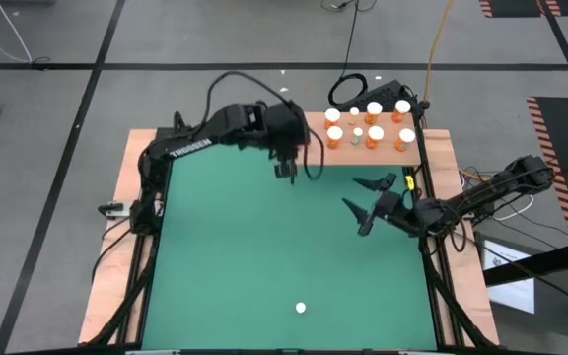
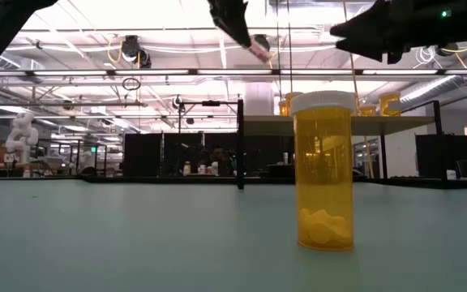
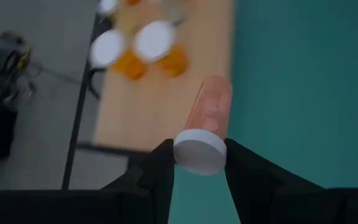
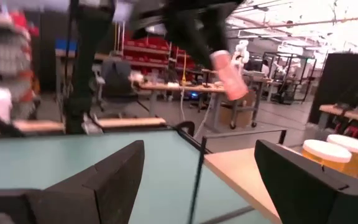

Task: Pick and place medicine bottles onto shelf by color
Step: Put the pink pill bottle on the shelf

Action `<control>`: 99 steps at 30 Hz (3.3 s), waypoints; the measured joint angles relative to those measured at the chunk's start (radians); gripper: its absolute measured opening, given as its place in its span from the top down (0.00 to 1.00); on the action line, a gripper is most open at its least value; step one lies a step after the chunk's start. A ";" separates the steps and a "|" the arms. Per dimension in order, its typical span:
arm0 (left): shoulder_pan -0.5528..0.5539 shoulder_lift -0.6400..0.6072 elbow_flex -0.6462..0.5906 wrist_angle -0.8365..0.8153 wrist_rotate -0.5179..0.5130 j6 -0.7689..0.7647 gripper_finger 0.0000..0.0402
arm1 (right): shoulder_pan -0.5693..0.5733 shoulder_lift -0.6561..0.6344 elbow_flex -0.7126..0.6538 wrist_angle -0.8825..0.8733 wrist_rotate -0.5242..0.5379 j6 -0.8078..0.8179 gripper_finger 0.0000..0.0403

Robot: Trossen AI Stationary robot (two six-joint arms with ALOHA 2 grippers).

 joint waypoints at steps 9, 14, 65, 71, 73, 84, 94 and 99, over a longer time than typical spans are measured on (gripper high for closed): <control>-0.230 0.000 0.000 0.055 0.003 0.121 0.67 | -0.082 -0.011 0.000 0.063 -0.376 0.406 0.27; -0.335 0.000 0.000 0.136 0.003 0.256 0.67 | -0.156 -0.011 0.000 0.086 -0.652 0.538 0.32; -0.368 0.053 -0.002 0.274 -0.214 0.253 0.67 | -0.161 0.032 0.000 0.242 -0.627 0.611 0.24; -0.366 0.052 -0.023 0.274 -0.213 0.244 0.67 | -0.162 0.032 0.000 0.259 -0.626 0.597 0.25; -0.366 0.053 -0.041 0.274 -0.212 0.244 0.67 | -0.162 0.032 0.000 0.259 -0.626 0.587 0.27; -0.367 0.053 -0.100 0.312 -0.282 0.249 0.67 | -0.162 0.032 0.000 0.233 -0.624 0.584 0.46; -0.368 0.053 -0.099 0.357 -0.284 0.271 0.67 | -0.163 0.032 0.000 0.188 -0.549 0.586 0.41; -0.368 0.053 -0.099 0.363 -0.284 0.276 0.67 | -0.163 0.032 0.000 0.193 -0.550 0.568 0.36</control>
